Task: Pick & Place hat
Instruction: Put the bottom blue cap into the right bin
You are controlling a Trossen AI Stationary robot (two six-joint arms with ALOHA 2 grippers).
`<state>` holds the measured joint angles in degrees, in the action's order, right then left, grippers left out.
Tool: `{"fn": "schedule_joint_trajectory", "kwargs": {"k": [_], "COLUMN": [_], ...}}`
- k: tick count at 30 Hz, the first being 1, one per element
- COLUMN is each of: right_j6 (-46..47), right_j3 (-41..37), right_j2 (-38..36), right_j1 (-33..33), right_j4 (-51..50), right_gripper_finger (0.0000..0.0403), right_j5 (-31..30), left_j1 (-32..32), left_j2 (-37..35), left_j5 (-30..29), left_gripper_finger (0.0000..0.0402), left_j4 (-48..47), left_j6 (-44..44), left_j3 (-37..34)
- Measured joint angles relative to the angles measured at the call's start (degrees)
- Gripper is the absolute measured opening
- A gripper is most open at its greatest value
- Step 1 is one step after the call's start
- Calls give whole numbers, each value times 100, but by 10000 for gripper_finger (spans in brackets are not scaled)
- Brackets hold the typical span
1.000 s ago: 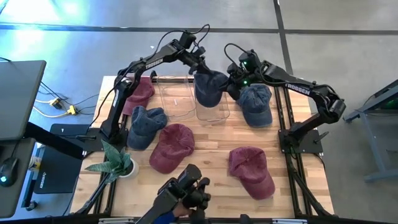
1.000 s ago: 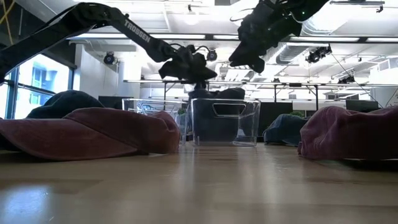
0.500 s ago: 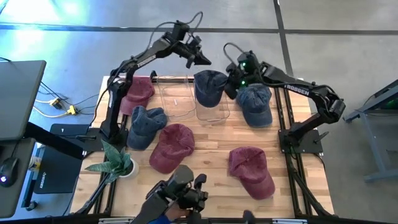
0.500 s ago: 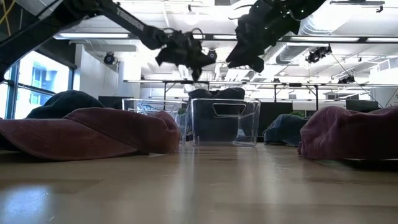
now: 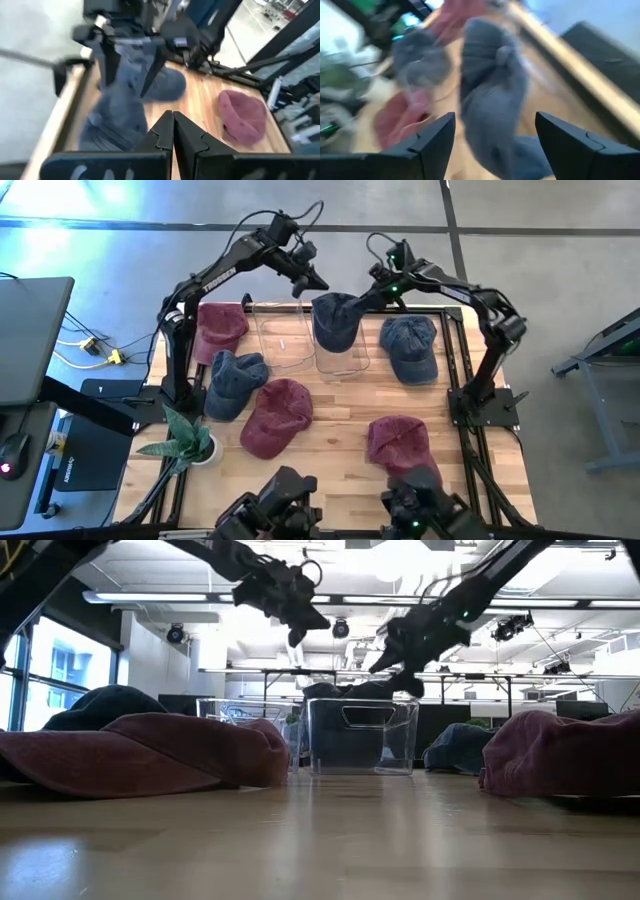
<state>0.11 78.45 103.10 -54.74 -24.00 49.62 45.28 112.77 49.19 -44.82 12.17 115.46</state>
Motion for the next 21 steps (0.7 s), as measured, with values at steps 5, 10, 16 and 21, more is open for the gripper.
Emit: {"fn": "schedule_joint_trajectory", "kwargs": {"k": [5, 10, 16, 21], "right_j6": [-1047, -2090, -2471, -2276], "right_j3": [533, 882, 1227, 1475], "right_j2": [378, 326, 217, -229], "right_j1": [187, 708, 1278, 1752], "right_j4": [-1081, -2048, -2882, -3027], "right_gripper_finger": [259, 190, 22, 18], "right_j5": [814, 470, 34, -459], "left_j1": [-133, -274, -310, -304], "left_j2": [-15, -22, -165, -426], "left_j5": [14, 0, 11, -30], "left_gripper_finger": [2, 2, 1, 1], "left_j4": [-357, -379, -235, -106], "left_j6": [54, 286, 685, 1278], "left_j3": [-2, 0, 7, 8]}}
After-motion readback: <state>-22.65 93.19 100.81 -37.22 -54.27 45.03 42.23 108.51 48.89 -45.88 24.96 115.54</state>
